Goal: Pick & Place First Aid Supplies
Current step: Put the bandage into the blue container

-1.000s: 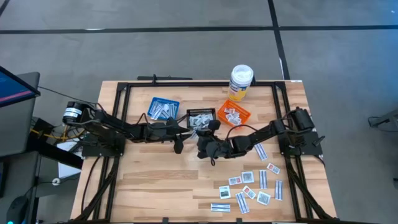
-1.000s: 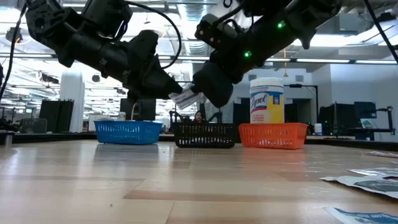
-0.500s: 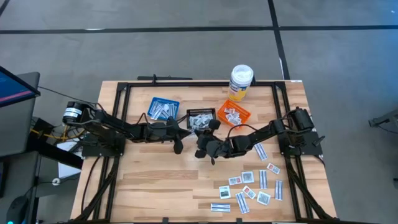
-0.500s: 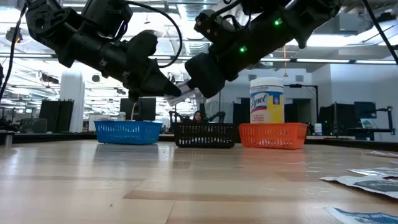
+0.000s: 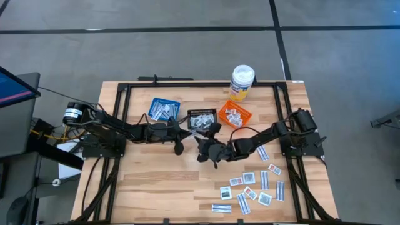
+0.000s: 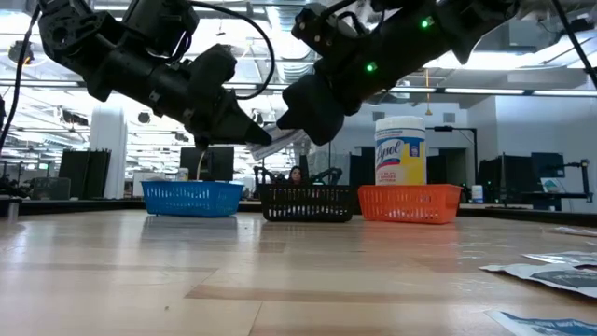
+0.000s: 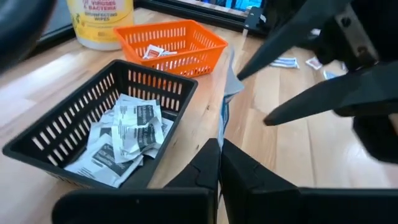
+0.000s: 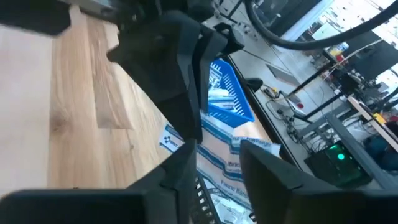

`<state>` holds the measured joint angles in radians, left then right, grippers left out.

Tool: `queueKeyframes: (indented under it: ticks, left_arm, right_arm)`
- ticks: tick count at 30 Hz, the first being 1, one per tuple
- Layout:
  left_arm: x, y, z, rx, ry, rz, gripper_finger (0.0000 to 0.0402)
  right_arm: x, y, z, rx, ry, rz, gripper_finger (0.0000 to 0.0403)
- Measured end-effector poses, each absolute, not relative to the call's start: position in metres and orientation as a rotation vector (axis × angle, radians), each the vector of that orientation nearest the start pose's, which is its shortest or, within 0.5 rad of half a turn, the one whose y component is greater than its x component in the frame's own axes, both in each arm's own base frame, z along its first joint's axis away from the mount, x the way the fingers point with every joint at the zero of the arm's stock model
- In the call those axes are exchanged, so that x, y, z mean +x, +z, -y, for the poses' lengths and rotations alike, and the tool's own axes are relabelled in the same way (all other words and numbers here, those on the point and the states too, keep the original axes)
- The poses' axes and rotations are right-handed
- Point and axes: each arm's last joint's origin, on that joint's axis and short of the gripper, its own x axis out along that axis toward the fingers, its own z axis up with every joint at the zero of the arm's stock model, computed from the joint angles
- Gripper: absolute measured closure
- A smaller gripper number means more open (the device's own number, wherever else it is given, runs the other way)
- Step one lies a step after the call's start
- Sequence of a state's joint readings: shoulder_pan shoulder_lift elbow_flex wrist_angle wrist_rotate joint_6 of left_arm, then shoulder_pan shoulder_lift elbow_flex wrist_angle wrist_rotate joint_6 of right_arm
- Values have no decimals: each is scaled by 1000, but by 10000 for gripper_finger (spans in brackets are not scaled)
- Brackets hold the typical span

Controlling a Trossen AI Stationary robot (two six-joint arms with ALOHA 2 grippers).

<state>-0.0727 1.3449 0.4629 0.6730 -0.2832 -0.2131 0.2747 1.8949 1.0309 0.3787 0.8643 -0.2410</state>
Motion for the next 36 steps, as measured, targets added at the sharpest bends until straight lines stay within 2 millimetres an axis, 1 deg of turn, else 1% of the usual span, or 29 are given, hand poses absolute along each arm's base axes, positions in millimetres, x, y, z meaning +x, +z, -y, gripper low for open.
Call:
queueKeyframes:
  ticks: [4, 9, 12, 14, 16, 20, 24, 26, 31, 36]
  left_arm:
    - [256, 189, 11, -93, 223, -198, 396]
    - [256, 188, 11, -25, 217, -221, 395]
    - [256, 188, 12, -6, 211, -223, 396]
    - [256, 188, 14, 19, 199, -225, 396]
    - [255, 188, 18, 54, 179, -227, 395]
    - [254, 189, 30, 152, 120, -222, 396]
    - [253, 190, 43, 291, 58, -215, 396]
    - [252, 190, 46, 334, 40, -213, 395]
    - [252, 190, 47, 353, 34, -210, 395]
    - [252, 190, 47, 353, 37, -211, 396]
  right_arm:
    - [372, 175, -92, -486, -507, -461, 246]
    - [358, 202, -107, -481, -463, -427, 207]
    - [345, 217, -112, -469, -422, -448, 195]
    - [337, 223, -113, -429, -370, -481, 192]
    - [333, 225, -110, -360, -311, -507, 191]
    - [338, 221, -99, -247, -242, -537, 195]
    - [348, 203, -90, -210, -181, -591, 204]
    - [352, 198, -86, -207, -174, -605, 210]
    - [355, 191, -82, -202, -112, -633, 222]
    - [357, 194, -81, -188, -108, -596, 229]
